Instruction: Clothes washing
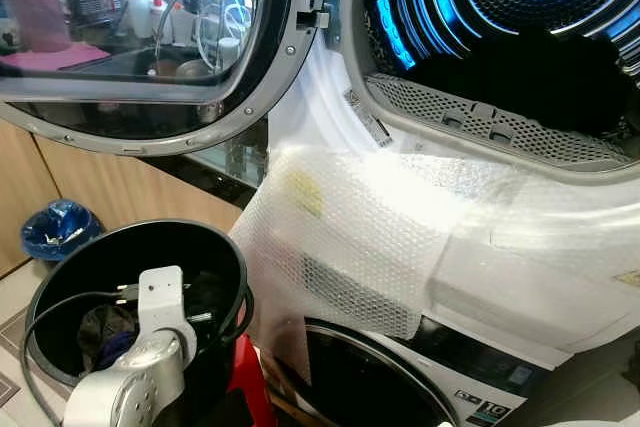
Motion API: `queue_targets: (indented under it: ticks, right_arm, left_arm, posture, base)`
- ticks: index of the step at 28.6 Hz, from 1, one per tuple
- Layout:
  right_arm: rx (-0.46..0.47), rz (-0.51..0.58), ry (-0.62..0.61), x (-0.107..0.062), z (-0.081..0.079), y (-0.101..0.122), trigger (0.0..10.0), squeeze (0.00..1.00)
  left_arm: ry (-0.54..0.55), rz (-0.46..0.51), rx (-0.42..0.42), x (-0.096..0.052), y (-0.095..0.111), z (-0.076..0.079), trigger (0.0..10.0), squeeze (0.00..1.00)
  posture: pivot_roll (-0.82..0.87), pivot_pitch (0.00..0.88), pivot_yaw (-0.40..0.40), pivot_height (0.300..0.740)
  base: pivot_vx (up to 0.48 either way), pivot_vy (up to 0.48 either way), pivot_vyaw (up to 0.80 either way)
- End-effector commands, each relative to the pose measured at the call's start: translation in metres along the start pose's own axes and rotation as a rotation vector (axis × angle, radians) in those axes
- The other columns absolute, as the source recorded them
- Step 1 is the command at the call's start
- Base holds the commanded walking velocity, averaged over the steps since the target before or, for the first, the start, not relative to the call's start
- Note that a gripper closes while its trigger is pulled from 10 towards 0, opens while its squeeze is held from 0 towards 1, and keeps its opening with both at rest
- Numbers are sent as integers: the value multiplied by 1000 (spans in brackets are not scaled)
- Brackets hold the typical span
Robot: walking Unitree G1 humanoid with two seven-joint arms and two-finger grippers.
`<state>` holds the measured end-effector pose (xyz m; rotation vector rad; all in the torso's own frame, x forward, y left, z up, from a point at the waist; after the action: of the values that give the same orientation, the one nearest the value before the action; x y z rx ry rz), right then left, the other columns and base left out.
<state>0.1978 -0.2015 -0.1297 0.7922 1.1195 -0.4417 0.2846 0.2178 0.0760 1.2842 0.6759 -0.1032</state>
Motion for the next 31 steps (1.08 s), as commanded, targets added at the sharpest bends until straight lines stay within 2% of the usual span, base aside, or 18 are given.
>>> queue_targets:
  ticks: [1, 3, 5, 9, 12, 15, 17, 18, 19, 20, 21, 23, 24, 25, 27, 28, 29, 31]
  right_arm:
    - [18, -6, -4, -1, 3, -2, 10000, 0]
    - [16, -6, 0, -1, 2, -2, 10000, 0]
    - [8, -4, 7, 0, 1, -1, 10000, 0]
    - [5, -2, 9, 0, -1, 0, 10000, 0]
    - [-8, 9, 11, 0, -2, 3, 10000, 0]
    - [-7, 12, 8, 1, -2, 3, 10000, 0]
    - [-9, 13, 7, 1, -2, 3, 10000, 0]
    - [-10, 12, 7, 1, -2, 3, 10000, 0]
    - [-10, 12, 7, 1, -2, 3, 10000, 0]
    - [-10, 11, 8, 1, -3, 2, 10000, 0]
    - [-10, 10, 8, 1, -3, 2, 10000, 0]
    - [-9, 9, 8, 1, -3, 2, 10000, 0]
    - [-7, 8, 10, 1, -3, 1, 10000, 0]
    - [-7, 8, 10, 1, -3, 1, 10000, 0]
    - [-5, 6, 12, 1, -4, 1, 10000, 0]
    - [-3, 4, 13, 1, -4, 1, 10000, 0]
    - [-3, 4, 13, 1, -4, 1, 10000, 0]
    - [-2, 2, 14, 1, -4, 1, 10000, 0]
  left_arm:
    - [42, 97, 70, -4, 15, -12, 10000, 0]
    - [64, 172, 146, -6, 30, -21, 10000, 0]
    - [82, 204, 215, -6, 40, -31, 10000, 0]
    - [74, 173, 260, -3, 38, -37, 10000, 0]
    - [41, 132, 372, 1, 30, -36, 10000, 0]
    - [2, 158, 337, 2, 34, -26, 10000, 0]
    - [-79, 175, 301, 1, 37, -10, 10000, 0]
    - [-205, 167, 313, -3, 37, 9, 10000, 0]
    - [-242, 175, 326, -5, 39, 14, 10000, 0]
    - [-302, 189, 389, -10, 42, 20, 10000, 0]
    - [-328, 186, 417, -11, 42, 21, 10000, 0]
    - [-370, 188, 473, -15, 42, 22, 10000, 0]
    - [-445, 190, 550, -21, 44, 21, 10000, 0]
    - [-445, 190, 550, -21, 44, 21, 10000, 0]
    - [-501, 196, 640, -27, 47, 15, 10000, 0]
    - [-548, 174, 715, -31, 47, 7, 10000, 0]
    - [-548, 174, 715, -31, 47, 7, 10000, 0]
    - [-626, 123, 833, -40, 42, -4, 10000, 0]
  posture:
    - [51, 0, -121, 740]
    - [61, 0, -120, 740]
    - [70, 0, -119, 740]
    - [79, 0, -111, 740]
    - [74, 0, -102, 740]
    - [71, 0, -100, 740]
    - [71, 0, -100, 740]
    - [69, 0, -99, 740]
    - [69, 0, -99, 740]
    - [67, 0, -97, 740]
    - [67, 0, -97, 740]
    - [67, 0, -97, 740]
    - [70, 0, -97, 740]
    - [70, 0, -97, 740]
    - [70, 0, -97, 740]
    - [73, 0, -97, 740]
    - [73, 0, -97, 740]
    - [74, 0, -97, 740]
  base:
    - [0, 0, 0]
    - [0, 0, 0]
    - [0, 0, 0]
    - [0, 0, 0]
    - [0, 0, 0]
    - [0, 0, 0]
    - [0, 0, 0]
    - [0, 0, 0]
    - [0, 0, 0]
    - [0, 0, 0]
    - [0, 0, 0]
    - [0, 0, 0]
    - [0, 0, 0]
    - [0, 0, 0]
    - [0, 0, 0]
    - [0, 0, 0]
    - [0, 0, 0]
    - [0, 0, 0]
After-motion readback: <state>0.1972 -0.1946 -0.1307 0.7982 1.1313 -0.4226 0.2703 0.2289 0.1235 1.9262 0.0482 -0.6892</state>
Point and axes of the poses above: a point about 5 cm out from each wrist's last joint towards the gripper, its own x axis pointing out of the wrist towards the gripper, its own y axis along the axis of the wrist's last joint, z = x × y, the point moved 5 cm from there along x, pointing out of the wrist towards the gripper, and after that the axes turned 11 degrees about -x, right-handed, at the moved point
